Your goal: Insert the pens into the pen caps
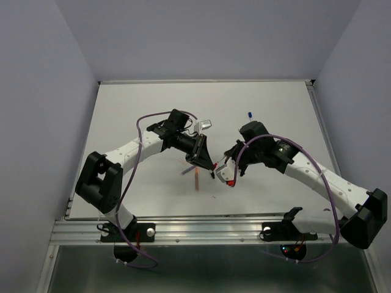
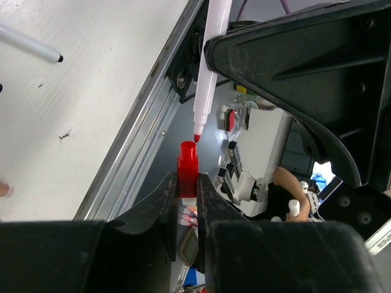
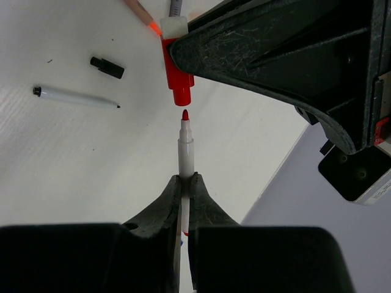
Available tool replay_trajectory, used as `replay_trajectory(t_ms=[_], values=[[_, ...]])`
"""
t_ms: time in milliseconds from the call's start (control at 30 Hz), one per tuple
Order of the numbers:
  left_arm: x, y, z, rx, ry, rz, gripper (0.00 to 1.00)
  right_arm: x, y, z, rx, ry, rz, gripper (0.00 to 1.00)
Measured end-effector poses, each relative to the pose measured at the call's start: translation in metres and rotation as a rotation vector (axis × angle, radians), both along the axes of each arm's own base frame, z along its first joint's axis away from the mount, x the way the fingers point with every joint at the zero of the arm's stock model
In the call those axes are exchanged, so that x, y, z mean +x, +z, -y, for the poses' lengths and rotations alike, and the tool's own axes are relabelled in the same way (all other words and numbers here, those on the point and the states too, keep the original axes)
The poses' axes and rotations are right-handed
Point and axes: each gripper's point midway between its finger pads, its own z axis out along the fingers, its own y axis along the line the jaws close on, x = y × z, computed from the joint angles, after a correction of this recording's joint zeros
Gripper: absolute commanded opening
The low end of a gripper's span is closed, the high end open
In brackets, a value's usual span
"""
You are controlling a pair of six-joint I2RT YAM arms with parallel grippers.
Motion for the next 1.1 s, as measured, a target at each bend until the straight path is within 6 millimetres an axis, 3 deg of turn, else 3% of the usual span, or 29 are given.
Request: replay_trajectory(t_ms=[467,1100], values=[[-0.0001,-0.0001,-0.0003,0.001,-0.005,0.005,0.0,-0.0057,0.0036,-0.0048,0.005,0.013,-0.008,0.01],[0.0006,-0.0017,-0.0007,0.006,-0.004,0.015,0.0,0.0016,-0.0011,-0.0015,-0.013,-0.046,-0.015,0.01]])
